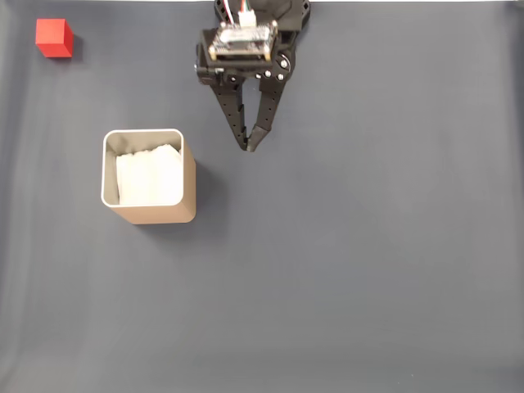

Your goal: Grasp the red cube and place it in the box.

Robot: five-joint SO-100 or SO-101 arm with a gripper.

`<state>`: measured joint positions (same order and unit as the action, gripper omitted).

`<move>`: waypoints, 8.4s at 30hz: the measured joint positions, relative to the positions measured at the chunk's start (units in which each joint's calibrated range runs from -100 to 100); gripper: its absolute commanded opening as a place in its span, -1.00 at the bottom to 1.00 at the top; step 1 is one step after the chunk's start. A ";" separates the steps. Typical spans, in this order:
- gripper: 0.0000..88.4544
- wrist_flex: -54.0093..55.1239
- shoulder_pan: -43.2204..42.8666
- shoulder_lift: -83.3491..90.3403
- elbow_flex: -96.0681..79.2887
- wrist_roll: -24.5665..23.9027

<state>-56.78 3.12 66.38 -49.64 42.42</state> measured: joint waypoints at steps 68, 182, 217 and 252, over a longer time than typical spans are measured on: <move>-0.35 -13.97 62.46 -48.06 32.88 1.03; -0.10 28.59 73.73 -54.30 4.19 2.20; -0.69 36.72 72.38 -53.50 1.82 4.74; -1.00 2.52 65.09 -44.85 18.49 10.21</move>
<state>-54.26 68.21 21.53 -31.15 52.63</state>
